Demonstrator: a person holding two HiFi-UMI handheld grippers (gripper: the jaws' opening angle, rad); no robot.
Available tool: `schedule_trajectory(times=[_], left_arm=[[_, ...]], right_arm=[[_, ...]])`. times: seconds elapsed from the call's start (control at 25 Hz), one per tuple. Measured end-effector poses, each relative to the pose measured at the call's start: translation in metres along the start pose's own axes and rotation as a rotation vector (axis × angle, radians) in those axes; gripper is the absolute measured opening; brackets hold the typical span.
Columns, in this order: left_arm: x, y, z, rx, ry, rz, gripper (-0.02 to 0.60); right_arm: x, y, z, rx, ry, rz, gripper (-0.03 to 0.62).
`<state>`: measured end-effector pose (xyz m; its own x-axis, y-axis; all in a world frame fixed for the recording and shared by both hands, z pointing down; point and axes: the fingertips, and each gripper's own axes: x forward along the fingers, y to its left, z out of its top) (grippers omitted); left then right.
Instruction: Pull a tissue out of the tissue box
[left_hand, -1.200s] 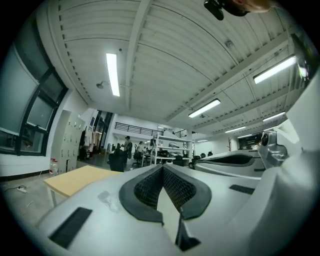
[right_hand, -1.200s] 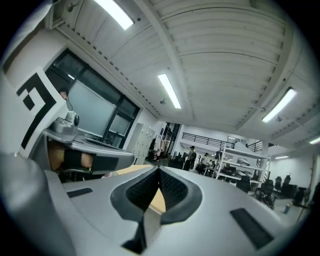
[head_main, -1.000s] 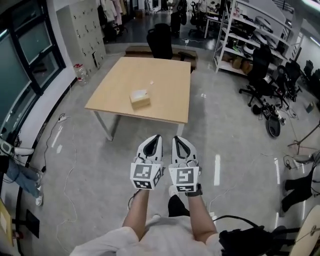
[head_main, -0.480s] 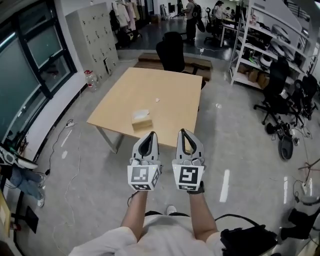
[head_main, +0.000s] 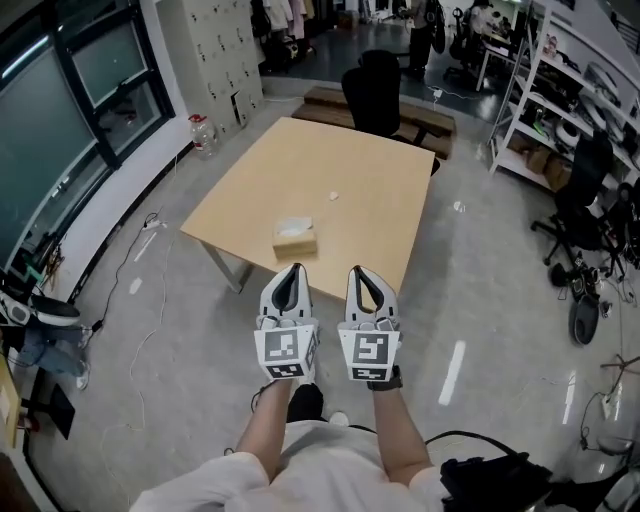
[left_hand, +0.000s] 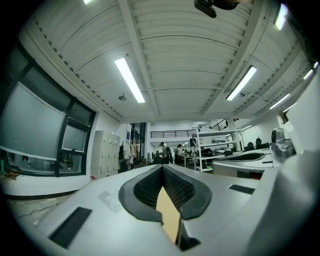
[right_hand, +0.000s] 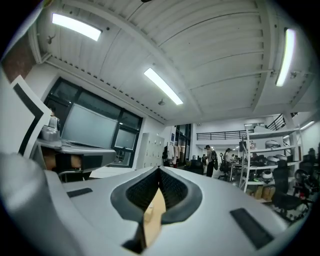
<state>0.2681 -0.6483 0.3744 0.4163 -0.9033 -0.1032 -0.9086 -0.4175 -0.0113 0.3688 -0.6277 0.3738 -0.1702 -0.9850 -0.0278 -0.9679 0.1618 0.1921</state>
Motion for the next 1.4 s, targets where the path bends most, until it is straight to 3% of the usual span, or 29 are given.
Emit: schedule_trajectory(times=[0.16,0.36,0.64,0.84,1.2,1.4], left_arm=[[0.036,0.018,-0.001,0.045,0.012,0.03,-0.012],[0.094,0.051,0.003,0.037,-0.012,0.013,-0.012],[0.172,0.127,-0.002,0.0,-0.009,-0.019,-0.012],[0.197,0.188,-0.024,-0.008,0.013,-0.018,-0.012],[0.24,0.22,-0.091,-0.03,0.111,-0.034,-0.012],[0.264,0.231,-0.135,-0.047,0.21,-0.045,-0.012]], right_arm=[[0.035,-0.002,0.006,-0.012,-0.01,0.013,-0.002],[0.101,-0.006,0.01,-0.04,-0.016,0.007,-0.002],[0.206,0.01,0.016,-0.026,-0.003,0.024,-0.002],[0.266,0.044,0.016,-0.032,-0.015,0.056,-0.002],[0.328,0.049,-0.059,-0.005,0.136,0.175,-0.002],[0.357,0.055,-0.105,0.025,0.212,0.266,-0.002]])
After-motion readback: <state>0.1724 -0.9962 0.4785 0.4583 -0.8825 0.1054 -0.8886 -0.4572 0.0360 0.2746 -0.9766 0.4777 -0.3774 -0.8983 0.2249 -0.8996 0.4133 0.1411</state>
